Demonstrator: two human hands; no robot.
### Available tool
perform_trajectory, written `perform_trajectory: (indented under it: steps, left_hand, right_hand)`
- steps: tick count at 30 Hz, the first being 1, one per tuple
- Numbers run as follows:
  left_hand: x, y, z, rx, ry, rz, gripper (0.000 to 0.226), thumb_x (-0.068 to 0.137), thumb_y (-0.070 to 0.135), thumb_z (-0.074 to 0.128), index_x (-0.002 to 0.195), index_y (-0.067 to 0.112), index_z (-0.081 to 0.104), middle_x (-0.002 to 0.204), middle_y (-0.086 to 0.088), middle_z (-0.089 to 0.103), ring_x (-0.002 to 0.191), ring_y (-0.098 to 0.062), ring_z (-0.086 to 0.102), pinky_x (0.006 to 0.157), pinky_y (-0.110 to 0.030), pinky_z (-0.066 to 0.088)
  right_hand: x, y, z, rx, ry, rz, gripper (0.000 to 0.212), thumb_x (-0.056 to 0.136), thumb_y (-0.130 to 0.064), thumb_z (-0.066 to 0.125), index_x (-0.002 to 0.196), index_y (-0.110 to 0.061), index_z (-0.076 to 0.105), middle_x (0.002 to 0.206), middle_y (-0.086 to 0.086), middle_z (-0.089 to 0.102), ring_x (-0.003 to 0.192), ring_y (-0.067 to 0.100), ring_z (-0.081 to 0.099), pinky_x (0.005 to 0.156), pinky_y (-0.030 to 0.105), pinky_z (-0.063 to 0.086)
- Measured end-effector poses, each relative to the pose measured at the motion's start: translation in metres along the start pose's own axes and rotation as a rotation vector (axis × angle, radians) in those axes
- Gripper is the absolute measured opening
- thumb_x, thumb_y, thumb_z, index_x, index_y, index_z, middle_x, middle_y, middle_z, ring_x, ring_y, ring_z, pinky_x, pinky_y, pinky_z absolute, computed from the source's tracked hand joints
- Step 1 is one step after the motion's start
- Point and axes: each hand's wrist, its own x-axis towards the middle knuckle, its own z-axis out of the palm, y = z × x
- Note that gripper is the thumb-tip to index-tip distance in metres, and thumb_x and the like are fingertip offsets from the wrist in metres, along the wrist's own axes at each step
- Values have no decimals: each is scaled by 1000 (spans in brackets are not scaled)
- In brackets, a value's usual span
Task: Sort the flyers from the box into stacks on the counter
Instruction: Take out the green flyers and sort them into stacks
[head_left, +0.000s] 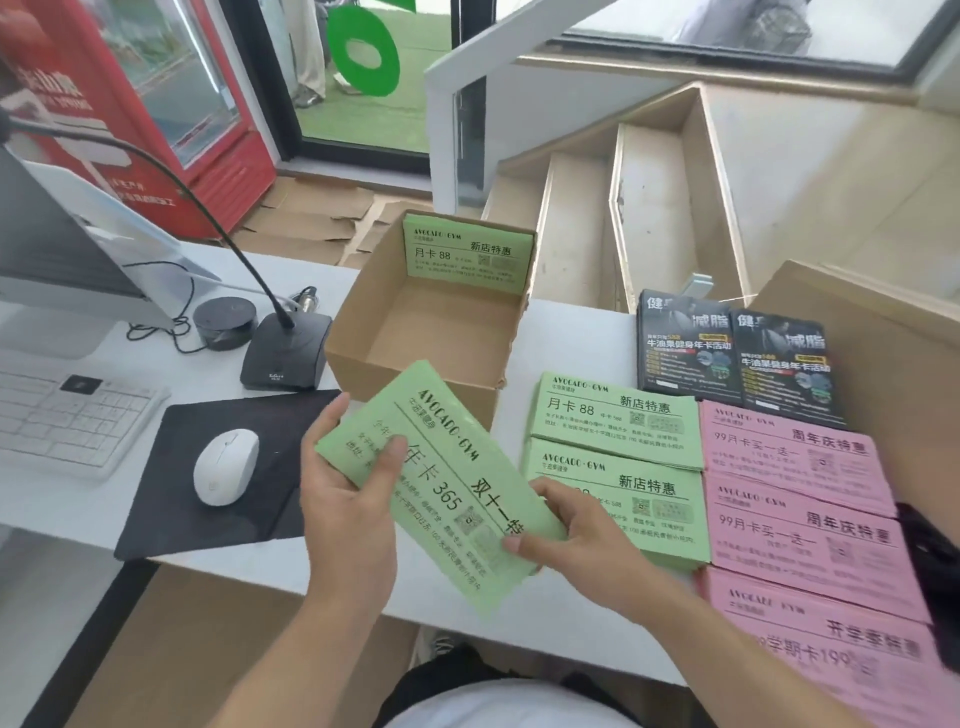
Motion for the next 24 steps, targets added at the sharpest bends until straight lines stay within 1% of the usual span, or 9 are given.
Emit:
perform_trajectory:
  steps: [3, 7, 9, 11, 14, 17, 19, 22, 24]
  left_hand:
    - [2, -24, 7, 175, -38, -92, 63, 89, 11, 76, 138, 39, 48, 108, 2, 75, 106, -18, 71, 92, -43, 54]
    - [-1, -66, 17, 485, -283, -174, 74, 92, 14, 73, 150, 34, 32, 88, 5, 73, 88, -9, 71, 75, -19, 48]
    - [-4, -81, 31, 583, -397, -190, 82, 92, 11, 74, 155, 30, 26, 88, 2, 72, 78, -5, 69, 65, -11, 47]
    - [-1, -91, 45, 651, -453, -172, 84, 91, 12, 75, 156, 32, 24, 92, 1, 70, 72, -1, 66, 62, -10, 46]
    - [7, -97, 61, 728, -481, -131, 85, 92, 18, 74, 157, 36, 22, 97, 3, 66, 79, -8, 67, 64, -14, 47]
    - [13, -98, 67, 812, -510, -126, 88, 93, 18, 72, 160, 33, 17, 99, 7, 63, 83, -11, 65, 68, -19, 47]
    - [15, -98, 65, 872, -523, -118, 91, 92, 18, 74, 160, 31, 15, 104, 12, 60, 84, -10, 63, 72, -23, 50]
    - [15, -100, 61, 939, -537, -102, 95, 89, 23, 77, 160, 31, 15, 125, 12, 56, 101, -12, 60, 89, -36, 54]
    - [14, -101, 60, 890, -543, -167, 96, 89, 22, 78, 160, 28, 14, 143, 7, 50, 121, -15, 56, 104, -39, 48]
  right_hand:
    - [-22, 12, -30, 57, 221, 94, 38, 86, -6, 78, 118, -15, 60, 102, 4, 78, 91, 25, 75, 68, 42, 60]
    - [-37, 20, -70, 156, 590, 124, 42, 88, -6, 77, 118, -28, 57, 96, -2, 79, 84, 15, 76, 58, 29, 56]
    - [-39, 24, -85, 70, 725, 123, 45, 87, -12, 79, 118, -36, 55, 94, -4, 77, 79, 9, 75, 63, 30, 58]
    - [-38, 28, -96, -40, 805, 123, 48, 89, -18, 78, 123, -38, 51, 98, -7, 75, 77, 5, 73, 69, 32, 59]
    - [-28, 32, -106, -231, 862, 142, 54, 92, -22, 75, 133, -38, 44, 103, -10, 69, 79, 5, 69, 67, 31, 54]
    - [-19, 45, -105, -422, 844, 202, 59, 92, -25, 73, 138, -38, 39, 112, -11, 65, 89, 11, 67, 78, 45, 58]
    - [-19, 54, -101, -537, 852, 193, 63, 91, -27, 73, 141, -37, 36, 122, -11, 62, 103, 14, 65, 85, 48, 57]
    - [-24, 63, -100, -704, 879, 139, 67, 87, -28, 76, 144, -26, 41, 134, -5, 55, 123, 17, 51, 106, 41, 45]
    - [-30, 65, -100, -771, 816, 124, 67, 86, -34, 78, 144, -25, 45, 142, -2, 50, 132, 18, 42, 113, 36, 35]
